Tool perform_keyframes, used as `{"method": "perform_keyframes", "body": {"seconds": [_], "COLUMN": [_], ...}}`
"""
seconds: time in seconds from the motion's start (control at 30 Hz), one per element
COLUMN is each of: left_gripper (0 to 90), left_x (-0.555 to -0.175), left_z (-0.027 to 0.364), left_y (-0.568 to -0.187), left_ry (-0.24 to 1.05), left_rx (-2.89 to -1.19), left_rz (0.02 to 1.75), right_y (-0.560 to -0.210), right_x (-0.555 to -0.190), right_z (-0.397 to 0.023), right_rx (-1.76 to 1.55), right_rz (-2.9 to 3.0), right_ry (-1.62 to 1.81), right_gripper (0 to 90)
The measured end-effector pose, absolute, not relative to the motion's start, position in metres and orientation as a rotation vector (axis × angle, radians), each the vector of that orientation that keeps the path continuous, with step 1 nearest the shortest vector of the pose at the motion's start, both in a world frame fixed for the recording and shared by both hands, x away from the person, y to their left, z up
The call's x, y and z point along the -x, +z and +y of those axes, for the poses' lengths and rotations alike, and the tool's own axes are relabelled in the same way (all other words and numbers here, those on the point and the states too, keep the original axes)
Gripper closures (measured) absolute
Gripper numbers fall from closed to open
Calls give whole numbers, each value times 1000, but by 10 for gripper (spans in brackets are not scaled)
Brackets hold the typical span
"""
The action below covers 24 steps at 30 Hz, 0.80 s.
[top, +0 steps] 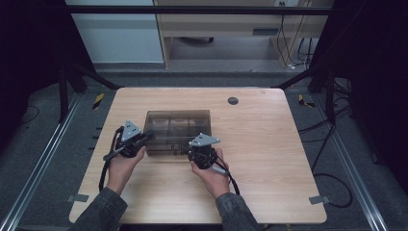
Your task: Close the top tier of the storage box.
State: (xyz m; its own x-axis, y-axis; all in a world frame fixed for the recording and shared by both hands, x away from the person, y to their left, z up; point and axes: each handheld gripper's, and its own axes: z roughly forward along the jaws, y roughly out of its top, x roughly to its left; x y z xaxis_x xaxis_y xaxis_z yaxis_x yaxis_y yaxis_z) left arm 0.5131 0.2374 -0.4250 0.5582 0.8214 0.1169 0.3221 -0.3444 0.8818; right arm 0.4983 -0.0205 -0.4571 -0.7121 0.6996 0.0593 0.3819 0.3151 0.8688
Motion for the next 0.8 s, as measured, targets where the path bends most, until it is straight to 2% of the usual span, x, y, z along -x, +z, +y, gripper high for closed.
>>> {"method": "perform_keyframes", "body": {"seconds": [0.8], "left_gripper": [881], "left_x": [-513], "left_z": [237], "left_y": [-425], "left_ry": [715], "left_rx": [-1911], "left_rz": [927], "right_y": [-457], "right_x": [-508], "right_z": [-17], "right_rx": [-989], "right_rz": [2239], "right_ry": [1343], "right_gripper": [900]}}
